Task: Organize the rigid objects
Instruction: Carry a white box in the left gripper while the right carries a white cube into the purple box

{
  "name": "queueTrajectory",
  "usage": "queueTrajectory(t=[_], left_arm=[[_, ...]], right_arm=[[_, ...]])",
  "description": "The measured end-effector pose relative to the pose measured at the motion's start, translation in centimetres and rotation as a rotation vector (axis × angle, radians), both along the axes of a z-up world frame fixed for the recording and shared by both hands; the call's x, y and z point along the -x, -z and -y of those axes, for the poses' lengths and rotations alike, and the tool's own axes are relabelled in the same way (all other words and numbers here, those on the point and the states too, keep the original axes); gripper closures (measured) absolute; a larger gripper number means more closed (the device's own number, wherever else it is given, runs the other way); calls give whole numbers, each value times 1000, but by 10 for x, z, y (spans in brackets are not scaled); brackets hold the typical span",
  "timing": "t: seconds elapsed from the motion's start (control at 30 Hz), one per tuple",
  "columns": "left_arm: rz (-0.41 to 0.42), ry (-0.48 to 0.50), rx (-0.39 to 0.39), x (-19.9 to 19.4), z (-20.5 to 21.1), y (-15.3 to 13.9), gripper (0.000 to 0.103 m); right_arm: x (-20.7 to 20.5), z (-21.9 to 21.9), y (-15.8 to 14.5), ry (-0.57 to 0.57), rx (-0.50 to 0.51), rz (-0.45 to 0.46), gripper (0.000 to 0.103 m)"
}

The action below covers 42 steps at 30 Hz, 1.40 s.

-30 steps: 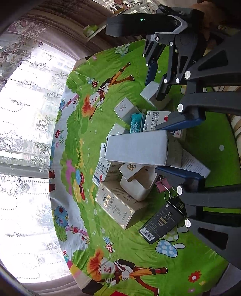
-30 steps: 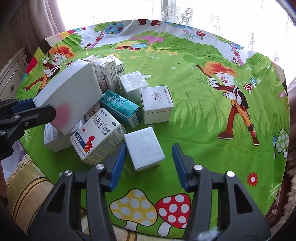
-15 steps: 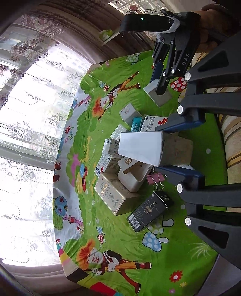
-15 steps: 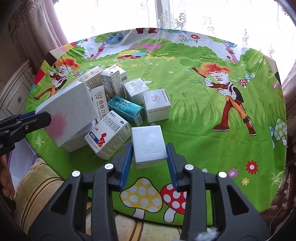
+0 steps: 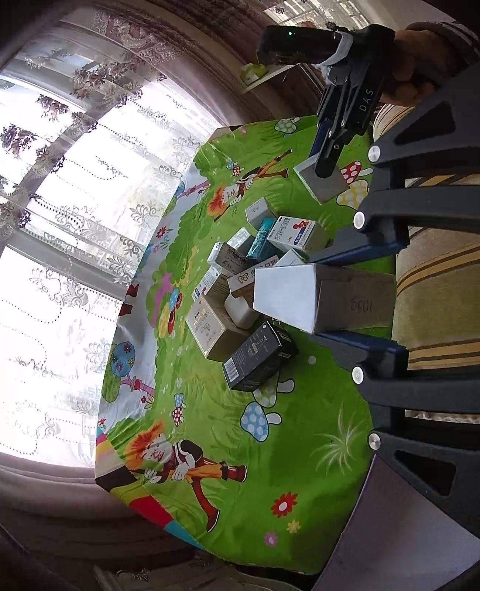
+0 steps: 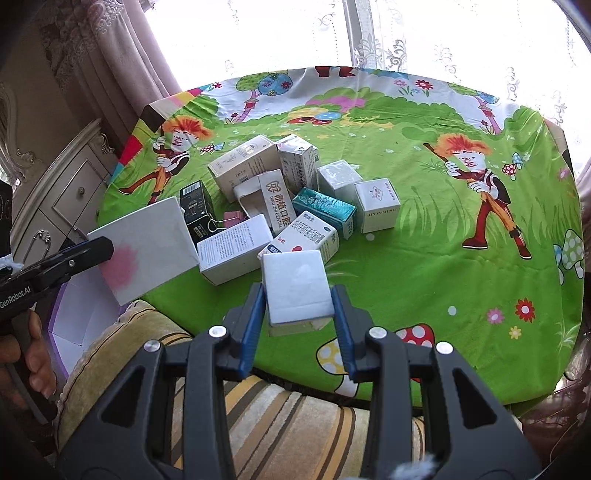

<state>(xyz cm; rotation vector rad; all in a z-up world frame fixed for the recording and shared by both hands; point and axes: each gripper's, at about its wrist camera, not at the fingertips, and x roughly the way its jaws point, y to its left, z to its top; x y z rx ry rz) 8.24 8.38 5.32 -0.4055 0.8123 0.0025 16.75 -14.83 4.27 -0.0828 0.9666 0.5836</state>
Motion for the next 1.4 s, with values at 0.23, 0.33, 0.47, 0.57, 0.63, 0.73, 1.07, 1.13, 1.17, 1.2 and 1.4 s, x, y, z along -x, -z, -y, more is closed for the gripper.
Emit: queueTrajectory(t=[0.23, 0.33, 0.47, 0.57, 0.63, 0.73, 1.07, 1.13, 1.17, 1.2, 1.4], left_arm=[[-1, -117, -22, 48, -43, -6, 68], [-11, -175, -43, 70, -61, -7, 68], [-27, -251, -67, 95, -84, -7, 68], [-39, -300, -84, 112, -99, -5, 68], [-53, -331, -93, 121, -108, -2, 68], [-69, -371, -95, 133, -119, 3, 68], [-97, -465, -78, 155, -144, 16, 67], [-100, -475, -71, 156, -146, 17, 66], [-101, -477, -68, 156, -147, 18, 66], [-102, -477, -68, 156, -148, 18, 64], [-90, -481, -72, 156, -147, 19, 47]], right_arm=[[25, -20, -10, -66, -33, -15, 62], [36, -32, -12, -103, -37, -24, 62], [54, -56, -17, -172, -39, -28, 62], [69, -78, -20, -234, -38, -29, 62], [80, -94, -21, -281, -37, -37, 62], [99, -120, -21, -354, -22, -38, 62], [157, -198, -6, -593, 27, -69, 62], [167, -211, -2, -635, 35, -71, 62], [172, -217, 1, -659, 37, -75, 62], [177, -222, 3, -683, 40, -78, 62], [179, -222, 17, -702, 51, -117, 45]])
